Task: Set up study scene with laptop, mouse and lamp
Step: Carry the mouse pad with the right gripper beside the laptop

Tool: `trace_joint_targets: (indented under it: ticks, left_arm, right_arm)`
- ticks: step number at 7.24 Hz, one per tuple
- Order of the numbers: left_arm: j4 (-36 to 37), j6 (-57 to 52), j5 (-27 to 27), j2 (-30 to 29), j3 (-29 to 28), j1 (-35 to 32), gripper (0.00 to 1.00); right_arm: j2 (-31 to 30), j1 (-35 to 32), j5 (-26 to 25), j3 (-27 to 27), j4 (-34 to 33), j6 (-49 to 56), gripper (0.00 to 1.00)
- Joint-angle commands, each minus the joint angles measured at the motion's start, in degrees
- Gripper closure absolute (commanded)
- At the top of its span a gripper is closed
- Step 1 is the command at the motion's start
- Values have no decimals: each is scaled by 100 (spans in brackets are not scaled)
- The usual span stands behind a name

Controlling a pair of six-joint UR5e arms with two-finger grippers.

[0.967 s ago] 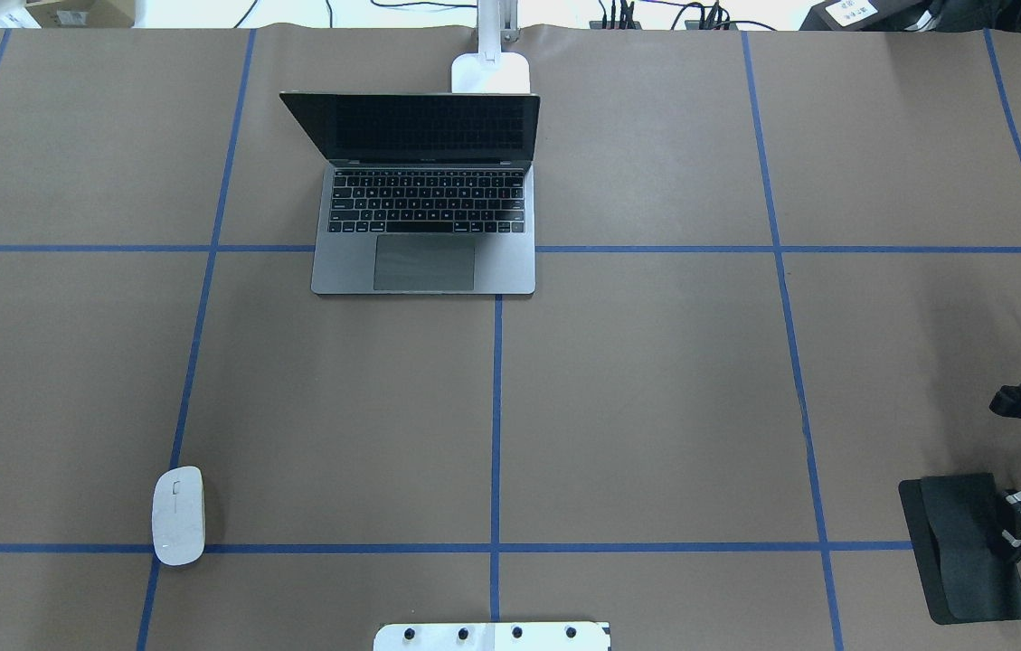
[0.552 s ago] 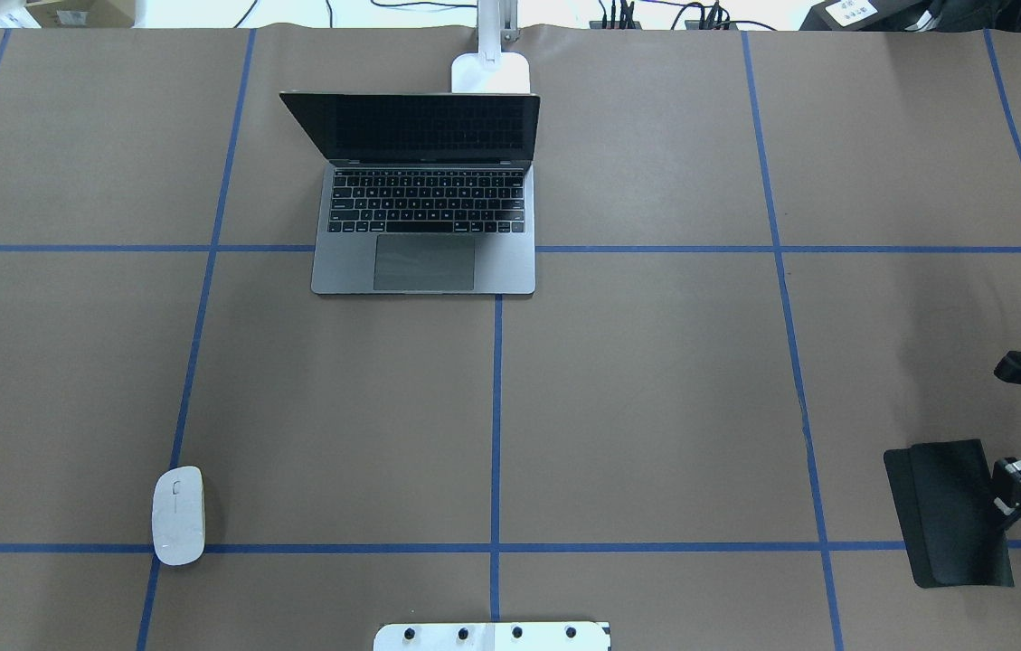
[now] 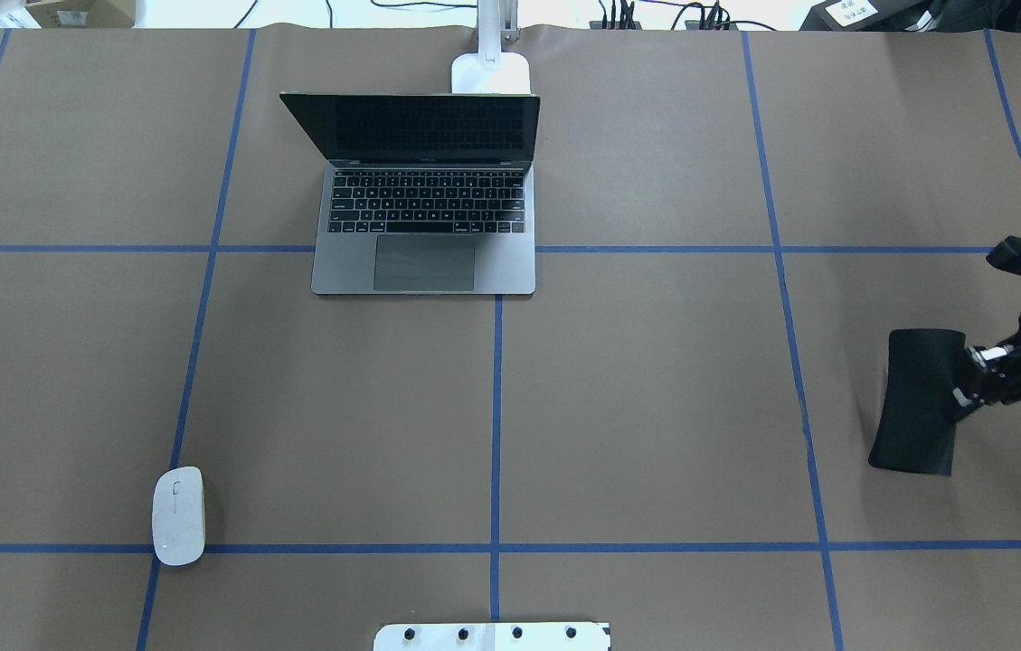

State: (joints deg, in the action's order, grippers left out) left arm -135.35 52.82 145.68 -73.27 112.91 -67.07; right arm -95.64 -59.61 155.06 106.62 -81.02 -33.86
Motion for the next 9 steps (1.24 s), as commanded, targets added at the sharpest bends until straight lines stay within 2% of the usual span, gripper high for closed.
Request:
trace_joint_targets:
  ticks: [1, 2, 3, 6, 7, 9]
  left_arm:
    - [0, -140, 127, 6, -93, -156, 1]
    - [0, -428, 127, 15, -294, -288, 1]
    - [0, -726, 127, 6, -522, -385, 1]
    - [9, -896, 127, 6, -656, -517, 1]
    - [18, -983, 127, 23, -656, -570, 1]
    - [18, -1098, 127, 93, -665, -640, 1]
  right_arm:
    - [710, -50, -342, 95, -19, -698, 100]
    - [1061, -16, -631, 130, -80, -1049, 100]
    - [1491, 11, -904, 209, -550, -1113, 100]
    - [3125, 528, -2063, 456, -2868, -1114, 100]
    - [3391, 695, -2389, 456, -3180, -1114, 100]
    - [3664, 1107, -2952, 386, -3253, -1288, 100]
